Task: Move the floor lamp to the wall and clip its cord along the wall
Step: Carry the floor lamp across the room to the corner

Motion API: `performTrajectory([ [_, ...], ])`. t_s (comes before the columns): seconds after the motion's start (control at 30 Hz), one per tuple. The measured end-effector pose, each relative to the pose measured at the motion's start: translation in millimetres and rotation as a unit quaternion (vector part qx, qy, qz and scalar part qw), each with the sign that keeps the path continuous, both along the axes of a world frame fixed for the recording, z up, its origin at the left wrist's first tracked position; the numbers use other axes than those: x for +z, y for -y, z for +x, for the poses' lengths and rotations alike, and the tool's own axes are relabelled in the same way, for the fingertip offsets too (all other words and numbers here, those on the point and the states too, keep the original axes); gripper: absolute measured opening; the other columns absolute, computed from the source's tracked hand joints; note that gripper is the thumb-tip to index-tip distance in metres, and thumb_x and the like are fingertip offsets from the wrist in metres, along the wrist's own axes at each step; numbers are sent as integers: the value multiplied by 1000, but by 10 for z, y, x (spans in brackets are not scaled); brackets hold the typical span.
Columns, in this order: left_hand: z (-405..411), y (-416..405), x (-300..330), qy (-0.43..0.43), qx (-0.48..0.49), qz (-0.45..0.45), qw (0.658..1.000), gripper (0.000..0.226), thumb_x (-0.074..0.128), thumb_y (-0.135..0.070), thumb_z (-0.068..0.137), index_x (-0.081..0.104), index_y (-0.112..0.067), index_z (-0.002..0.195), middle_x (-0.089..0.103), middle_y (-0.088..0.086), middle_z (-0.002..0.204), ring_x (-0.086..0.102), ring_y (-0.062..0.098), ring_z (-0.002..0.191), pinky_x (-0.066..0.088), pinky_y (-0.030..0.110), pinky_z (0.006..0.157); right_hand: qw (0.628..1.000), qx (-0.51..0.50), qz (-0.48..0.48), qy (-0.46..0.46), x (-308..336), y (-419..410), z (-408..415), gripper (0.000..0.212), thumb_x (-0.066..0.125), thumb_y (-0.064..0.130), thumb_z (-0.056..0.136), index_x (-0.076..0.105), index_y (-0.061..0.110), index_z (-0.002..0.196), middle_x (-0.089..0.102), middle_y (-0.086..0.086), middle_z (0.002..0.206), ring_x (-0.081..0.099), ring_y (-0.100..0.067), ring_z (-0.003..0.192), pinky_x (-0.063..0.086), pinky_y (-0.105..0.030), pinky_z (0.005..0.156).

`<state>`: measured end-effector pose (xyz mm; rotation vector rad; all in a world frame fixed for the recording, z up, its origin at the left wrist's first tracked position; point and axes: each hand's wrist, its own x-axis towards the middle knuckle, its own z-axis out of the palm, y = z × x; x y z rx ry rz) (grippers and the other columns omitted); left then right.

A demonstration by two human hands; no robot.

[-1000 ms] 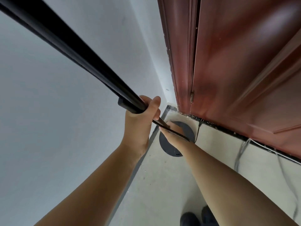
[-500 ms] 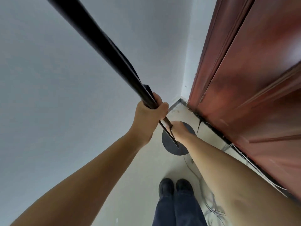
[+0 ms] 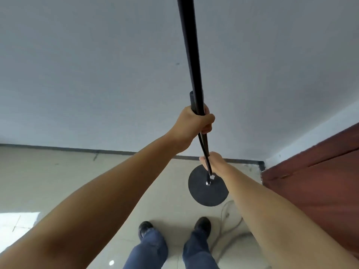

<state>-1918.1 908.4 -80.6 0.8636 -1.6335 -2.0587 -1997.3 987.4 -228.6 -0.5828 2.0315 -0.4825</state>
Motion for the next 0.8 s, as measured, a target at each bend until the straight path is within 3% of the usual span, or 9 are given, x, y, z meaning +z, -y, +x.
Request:
performTrajectory([
  [0.07, 475, 128, 111, -4, 38, -1, 999, 33, 50, 9, 74, 38, -15, 55, 37, -2, 51, 38, 14, 44, 36, 27, 53, 1000, 21, -1, 8, 135, 203, 392, 39, 43, 16, 91, 29, 20, 55, 34, 3, 58, 32, -11, 50, 28, -20, 48],
  [0.13, 998, 248, 216, -11, 78, -4, 997, 33, 50, 9, 74, 39, -16, 55, 38, -3, 50, 39, 13, 44, 36, 27, 53, 999, 33, 1, 29, 242, 420, 830, 39, 42, 12, 92, 30, 19, 56, 34, 3, 60, 33, -11, 52, 34, -18, 45],
  [0.2, 1585, 350, 300, -20, 119, -6, 993, 33, 49, 9, 74, 38, -16, 55, 37, -2, 50, 38, 13, 44, 35, 27, 53, 997, 45, -9, 64, 323, 637, 1319, 39, 42, 4, 93, 36, 19, 57, 38, 1, 65, 40, -13, 60, 44, -16, 59],
  [0.27, 2225, 445, 381, -29, 158, -10, 987, 34, 49, 10, 75, 37, -16, 55, 36, -2, 51, 37, 13, 44, 34, 26, 53, 994, 88, -11, 57, 425, 840, 1888, 36, 46, 5, 93, 42, 21, 61, 46, 0, 72, 47, -16, 75, 47, -25, 79],
  [0.3, 2554, 496, 422, -32, 179, -12, 983, 34, 48, 10, 75, 37, -16, 56, 35, -1, 51, 37, 14, 45, 34, 26, 53, 992, 122, -13, 44, 470, 942, 2187, 35, 48, 8, 93, 42, 22, 61, 47, 0, 73, 48, -17, 77, 48, -29, 80],
  [0.43, 3925, 667, 630, -41, 264, -22, 963, 34, 46, 10, 76, 35, -15, 57, 34, 0, 54, 36, 14, 46, 34, 25, 53, 969, 247, -22, -10, 750, 1301, 3481, 32, 46, 13, 89, 40, 21, 59, 41, 2, 62, 38, -12, 54, 31, -19, 48],
  [0.57, 5168, 877, 851, -44, 332, -34, 942, 34, 47, 10, 77, 36, -15, 56, 35, -3, 50, 36, 14, 43, 33, 25, 54, 937, 347, -39, -25, 994, 1685, 4716, 20, 43, 13, 88, 42, 21, 69, 40, 4, 65, 36, -11, 54, 28, -21, 48],
  [0.8, 6995, 1316, 1059, -14, 445, -54, 894, 29, 46, 5, 69, 34, -16, 53, 34, -6, 45, 34, 15, 44, 32, 24, 51, 877, 475, -77, -7, 1157, 2387, 6645, 27, 45, 8, 86, 40, 15, 61, 34, 3, 59, 31, -11, 50, 24, -20, 46],
])
